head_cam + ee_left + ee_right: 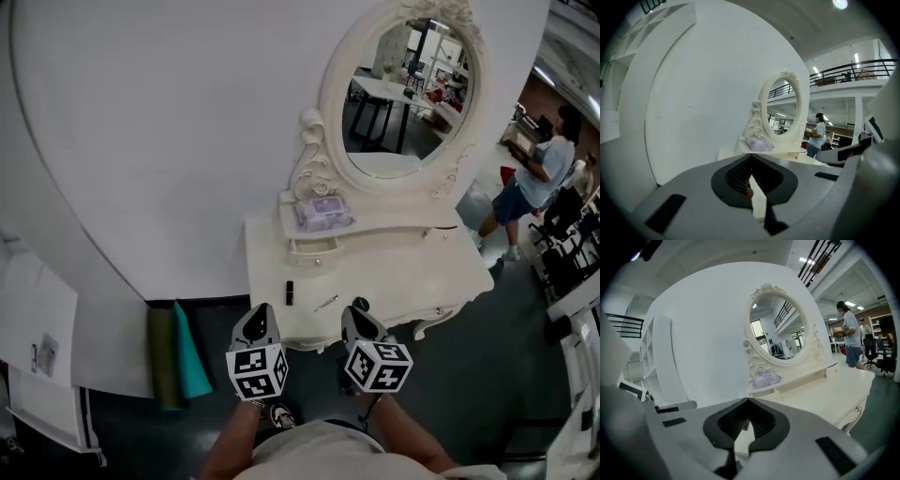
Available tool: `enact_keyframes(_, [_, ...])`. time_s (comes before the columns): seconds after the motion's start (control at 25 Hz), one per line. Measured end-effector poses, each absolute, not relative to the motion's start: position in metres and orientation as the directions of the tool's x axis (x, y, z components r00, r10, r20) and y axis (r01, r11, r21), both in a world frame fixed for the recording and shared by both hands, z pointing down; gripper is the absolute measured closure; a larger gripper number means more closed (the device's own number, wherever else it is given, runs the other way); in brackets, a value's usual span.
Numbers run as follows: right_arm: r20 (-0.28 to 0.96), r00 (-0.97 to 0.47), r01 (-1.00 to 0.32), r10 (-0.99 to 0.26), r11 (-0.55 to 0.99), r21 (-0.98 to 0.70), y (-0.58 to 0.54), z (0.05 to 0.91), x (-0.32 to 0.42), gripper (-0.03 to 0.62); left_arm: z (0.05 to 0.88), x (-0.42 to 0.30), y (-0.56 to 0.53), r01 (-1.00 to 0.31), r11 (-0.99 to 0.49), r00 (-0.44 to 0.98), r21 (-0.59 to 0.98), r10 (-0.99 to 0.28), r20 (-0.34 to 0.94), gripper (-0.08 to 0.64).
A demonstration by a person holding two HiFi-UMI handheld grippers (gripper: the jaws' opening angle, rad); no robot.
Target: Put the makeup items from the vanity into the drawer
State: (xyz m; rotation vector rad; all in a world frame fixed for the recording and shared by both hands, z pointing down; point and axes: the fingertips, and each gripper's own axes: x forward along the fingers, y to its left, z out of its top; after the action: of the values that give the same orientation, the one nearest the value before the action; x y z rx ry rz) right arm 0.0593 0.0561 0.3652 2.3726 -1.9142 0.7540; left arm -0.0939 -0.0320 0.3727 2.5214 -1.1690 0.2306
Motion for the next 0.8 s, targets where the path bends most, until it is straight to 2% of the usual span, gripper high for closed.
enact_keyframes(0.44, [0.416,0.161,-0.903,-0.895,-0.304,-0.305,0.032,0.398,0.100,0.575,0.409,-0.056,-0.063,-0.763,-0.601,0.643,0.238,-0.664,0.382,0.557])
enact_keyframes(0.8, [0.376,0.103,-0.922,-0.921,-0.230,-0.311,-0.028,0.384,0.150,0.575,0.391,-0.001,-0.102,-0.779,-0.594,0.623,0.201,-0.694,0.361,0.557])
